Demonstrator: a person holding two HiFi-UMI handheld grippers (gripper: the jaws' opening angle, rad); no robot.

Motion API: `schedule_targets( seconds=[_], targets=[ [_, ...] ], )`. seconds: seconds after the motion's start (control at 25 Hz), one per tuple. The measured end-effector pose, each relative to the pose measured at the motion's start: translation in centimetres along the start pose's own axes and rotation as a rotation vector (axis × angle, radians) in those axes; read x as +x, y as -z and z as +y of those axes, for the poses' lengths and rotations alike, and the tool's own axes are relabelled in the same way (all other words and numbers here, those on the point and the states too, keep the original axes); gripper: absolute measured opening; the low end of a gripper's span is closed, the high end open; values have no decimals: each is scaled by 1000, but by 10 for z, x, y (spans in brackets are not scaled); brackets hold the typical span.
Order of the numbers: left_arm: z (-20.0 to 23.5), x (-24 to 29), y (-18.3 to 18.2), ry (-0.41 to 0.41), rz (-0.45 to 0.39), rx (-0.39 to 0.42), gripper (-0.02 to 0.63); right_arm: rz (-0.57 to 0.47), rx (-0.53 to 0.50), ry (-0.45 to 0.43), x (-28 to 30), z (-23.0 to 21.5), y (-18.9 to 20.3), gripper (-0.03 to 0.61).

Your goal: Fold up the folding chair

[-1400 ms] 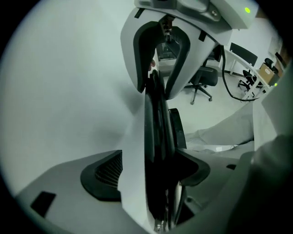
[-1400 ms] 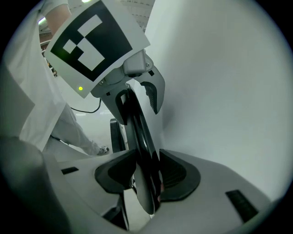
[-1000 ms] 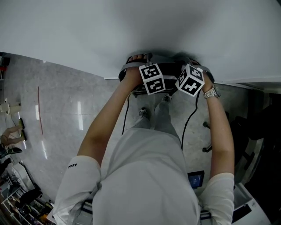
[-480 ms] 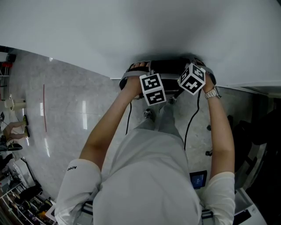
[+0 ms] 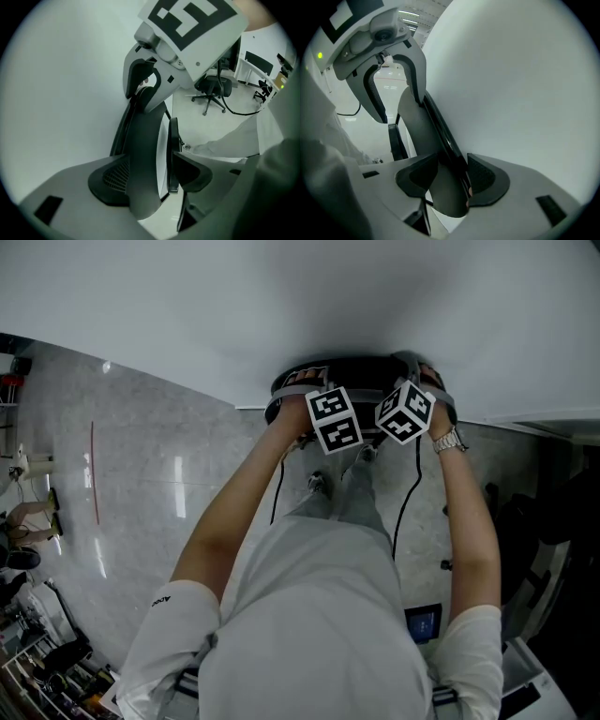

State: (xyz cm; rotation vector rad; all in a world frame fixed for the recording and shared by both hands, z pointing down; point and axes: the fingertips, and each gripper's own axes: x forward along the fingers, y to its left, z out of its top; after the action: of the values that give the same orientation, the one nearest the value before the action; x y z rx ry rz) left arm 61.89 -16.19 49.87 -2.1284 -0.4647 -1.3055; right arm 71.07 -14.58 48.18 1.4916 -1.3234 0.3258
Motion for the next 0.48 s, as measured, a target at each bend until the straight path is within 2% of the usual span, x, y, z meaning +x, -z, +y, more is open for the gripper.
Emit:
schedule_targets(
  seconds=[0.32, 0.48],
  targets=[
    [6, 3, 1, -32, -32, 5, 253, -56, 300, -10, -30, 8, 8, 173],
    [5, 2, -2, -46, -52, -16, 253, -98, 509, -78, -47, 26, 17, 172]
  ],
)
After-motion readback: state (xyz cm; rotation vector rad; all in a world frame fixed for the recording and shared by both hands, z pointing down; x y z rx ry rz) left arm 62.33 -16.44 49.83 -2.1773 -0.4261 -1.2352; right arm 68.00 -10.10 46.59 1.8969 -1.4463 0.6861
